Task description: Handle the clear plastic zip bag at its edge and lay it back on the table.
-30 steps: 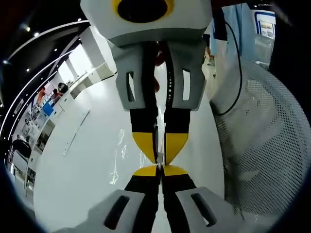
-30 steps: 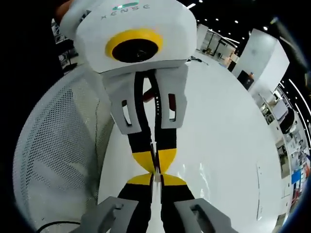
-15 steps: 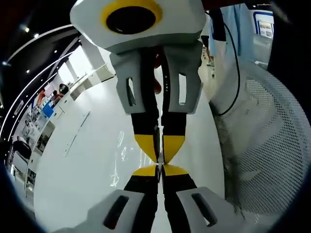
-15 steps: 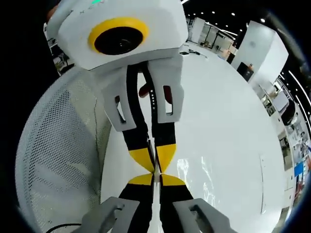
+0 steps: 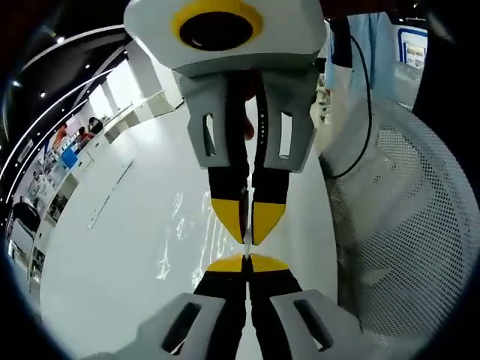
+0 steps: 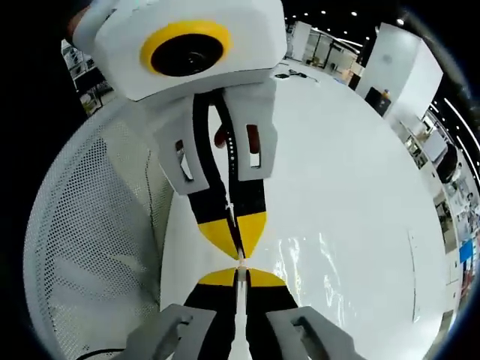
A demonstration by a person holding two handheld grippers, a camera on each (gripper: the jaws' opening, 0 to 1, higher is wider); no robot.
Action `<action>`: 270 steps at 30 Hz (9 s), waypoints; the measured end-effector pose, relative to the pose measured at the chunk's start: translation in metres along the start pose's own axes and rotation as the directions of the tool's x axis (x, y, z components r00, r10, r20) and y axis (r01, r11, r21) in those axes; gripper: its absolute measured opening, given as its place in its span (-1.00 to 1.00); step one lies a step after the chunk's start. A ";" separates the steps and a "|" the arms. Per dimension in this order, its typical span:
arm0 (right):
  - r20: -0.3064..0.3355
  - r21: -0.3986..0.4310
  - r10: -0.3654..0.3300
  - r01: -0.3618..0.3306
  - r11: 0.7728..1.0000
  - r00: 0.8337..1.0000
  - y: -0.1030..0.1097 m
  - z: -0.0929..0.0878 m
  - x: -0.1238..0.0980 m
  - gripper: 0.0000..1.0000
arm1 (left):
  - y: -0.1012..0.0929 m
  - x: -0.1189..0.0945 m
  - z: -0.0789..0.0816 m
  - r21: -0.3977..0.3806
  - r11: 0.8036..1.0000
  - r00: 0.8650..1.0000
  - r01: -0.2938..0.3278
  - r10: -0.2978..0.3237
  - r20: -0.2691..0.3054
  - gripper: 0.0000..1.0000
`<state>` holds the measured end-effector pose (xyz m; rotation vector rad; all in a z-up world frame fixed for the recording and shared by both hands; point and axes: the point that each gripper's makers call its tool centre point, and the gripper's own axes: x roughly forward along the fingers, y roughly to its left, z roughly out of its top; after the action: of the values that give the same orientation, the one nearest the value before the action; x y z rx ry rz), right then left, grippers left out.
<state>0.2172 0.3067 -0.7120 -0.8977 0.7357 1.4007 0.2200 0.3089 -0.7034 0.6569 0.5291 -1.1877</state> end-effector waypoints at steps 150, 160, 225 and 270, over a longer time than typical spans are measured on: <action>-0.073 0.128 -0.036 0.045 0.991 0.997 -0.003 -0.070 -0.030 -1.00 | 0.001 0.011 -0.002 -0.050 0.999 0.997 0.020 -0.023 -0.069 -1.00; -0.082 0.136 -0.035 0.046 0.990 0.996 -0.004 -0.076 -0.031 -1.00 | 0.003 0.010 -0.003 -0.059 0.998 0.997 0.024 -0.028 -0.068 -1.00; 0.046 0.297 -0.051 0.035 0.954 0.998 -0.016 -0.040 -0.032 -0.72 | 0.003 0.012 -0.005 0.121 0.993 0.999 -0.012 0.017 -0.034 -1.00; -0.011 0.283 -0.019 0.022 0.959 1.000 -0.006 -0.037 -0.009 -1.00 | 0.009 0.005 0.010 0.103 0.993 0.994 -0.054 0.044 0.097 -0.72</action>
<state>0.2259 0.2705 -0.7216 -0.6839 0.9049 1.2352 0.2304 0.3007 -0.6982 0.6966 0.3707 -1.1999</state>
